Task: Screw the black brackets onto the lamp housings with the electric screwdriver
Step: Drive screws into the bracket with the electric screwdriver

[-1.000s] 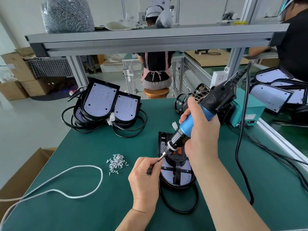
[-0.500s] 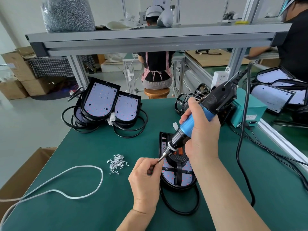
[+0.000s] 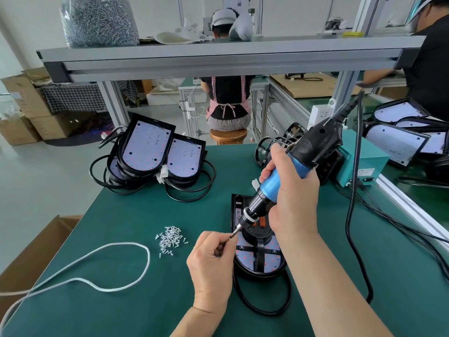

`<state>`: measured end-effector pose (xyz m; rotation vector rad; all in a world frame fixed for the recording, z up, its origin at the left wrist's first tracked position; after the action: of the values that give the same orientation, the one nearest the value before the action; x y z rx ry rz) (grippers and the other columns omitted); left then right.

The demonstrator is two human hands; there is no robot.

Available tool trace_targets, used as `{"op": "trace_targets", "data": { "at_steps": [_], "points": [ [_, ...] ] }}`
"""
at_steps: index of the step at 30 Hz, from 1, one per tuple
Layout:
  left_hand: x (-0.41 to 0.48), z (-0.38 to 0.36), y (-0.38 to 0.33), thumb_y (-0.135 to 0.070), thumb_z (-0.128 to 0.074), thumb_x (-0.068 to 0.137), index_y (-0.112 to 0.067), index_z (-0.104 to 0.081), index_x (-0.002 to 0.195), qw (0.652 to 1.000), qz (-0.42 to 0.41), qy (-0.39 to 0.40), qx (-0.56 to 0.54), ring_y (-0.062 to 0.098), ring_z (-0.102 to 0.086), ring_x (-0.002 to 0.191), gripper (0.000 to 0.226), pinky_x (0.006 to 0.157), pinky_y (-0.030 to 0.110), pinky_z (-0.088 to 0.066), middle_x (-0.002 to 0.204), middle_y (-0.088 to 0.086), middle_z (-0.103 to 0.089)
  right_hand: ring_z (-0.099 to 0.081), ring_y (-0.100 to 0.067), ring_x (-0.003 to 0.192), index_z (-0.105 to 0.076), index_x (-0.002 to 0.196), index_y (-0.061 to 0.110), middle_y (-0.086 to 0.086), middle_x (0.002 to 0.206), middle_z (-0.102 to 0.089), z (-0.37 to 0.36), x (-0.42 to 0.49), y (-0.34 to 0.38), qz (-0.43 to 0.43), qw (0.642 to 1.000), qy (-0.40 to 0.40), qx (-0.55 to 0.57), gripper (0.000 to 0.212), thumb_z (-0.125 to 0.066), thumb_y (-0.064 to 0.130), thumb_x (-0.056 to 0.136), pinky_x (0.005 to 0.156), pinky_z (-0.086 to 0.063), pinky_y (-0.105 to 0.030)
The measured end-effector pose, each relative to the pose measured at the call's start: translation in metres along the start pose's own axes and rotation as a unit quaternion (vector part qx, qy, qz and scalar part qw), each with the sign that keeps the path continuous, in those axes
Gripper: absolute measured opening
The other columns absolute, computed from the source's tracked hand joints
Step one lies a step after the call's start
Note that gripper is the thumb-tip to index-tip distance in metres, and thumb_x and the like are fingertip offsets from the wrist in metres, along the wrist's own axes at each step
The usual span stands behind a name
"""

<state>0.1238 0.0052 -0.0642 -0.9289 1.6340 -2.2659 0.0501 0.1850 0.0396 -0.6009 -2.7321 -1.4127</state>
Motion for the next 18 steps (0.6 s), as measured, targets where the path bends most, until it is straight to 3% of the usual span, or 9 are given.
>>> {"op": "trace_targets", "data": {
  "at_steps": [5,9,15,18],
  "points": [
    [-0.001,-0.002,0.001,-0.002,-0.083,0.075,-0.032,-0.064,0.059,1.000,-0.002,0.002,0.009,0.006,-0.052,0.058,0.039,0.056,0.008,-0.039,0.064,-0.008,-0.057,-0.052,-0.015,0.055,-0.054,0.086,0.007,-0.006,0.064,-0.054,-0.022,-0.010,0.007,0.031,0.994,0.094,-0.049,0.020,-0.073,0.012,0.090,0.058,-0.048,-0.023],
    [-0.001,-0.001,0.005,-0.003,-0.084,0.074,-0.022,-0.066,0.059,1.000,0.009,-0.002,0.023,0.007,-0.051,0.057,0.031,0.055,0.012,-0.041,0.063,-0.006,-0.058,-0.058,-0.013,0.057,-0.061,0.083,0.010,-0.004,0.063,-0.058,-0.038,-0.023,0.011,0.057,0.978,0.180,-0.091,0.015,-0.073,0.015,0.089,0.059,-0.049,-0.021],
    [-0.002,-0.002,0.000,-0.006,-0.084,0.075,-0.018,-0.065,0.059,0.998,-0.012,0.001,0.061,0.012,-0.053,0.063,0.027,0.054,0.015,-0.040,0.063,-0.006,-0.056,-0.063,-0.013,0.055,-0.060,0.091,0.010,0.000,0.070,-0.062,-0.014,-0.022,0.006,0.061,0.995,-0.010,-0.075,0.030,-0.079,0.030,0.079,0.057,-0.052,-0.021],
    [-0.003,-0.001,-0.001,-0.006,-0.085,0.075,-0.017,-0.066,0.059,0.997,-0.018,-0.006,0.069,0.010,-0.052,0.063,0.027,0.055,0.011,-0.038,0.062,-0.007,-0.055,-0.064,-0.012,0.054,-0.061,0.094,0.012,0.005,0.071,-0.063,-0.003,-0.017,0.002,0.049,0.995,-0.045,-0.079,0.032,-0.079,0.032,0.077,0.059,-0.054,-0.022]
  ]
}}
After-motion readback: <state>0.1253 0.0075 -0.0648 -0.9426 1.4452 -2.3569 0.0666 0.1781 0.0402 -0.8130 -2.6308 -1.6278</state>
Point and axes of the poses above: each hand's wrist, its own x-axis towards the middle knuckle, its own z-axis out of the back of the hand, y = z × x, the point moved 9 cm from there along x, towards the middle knuckle
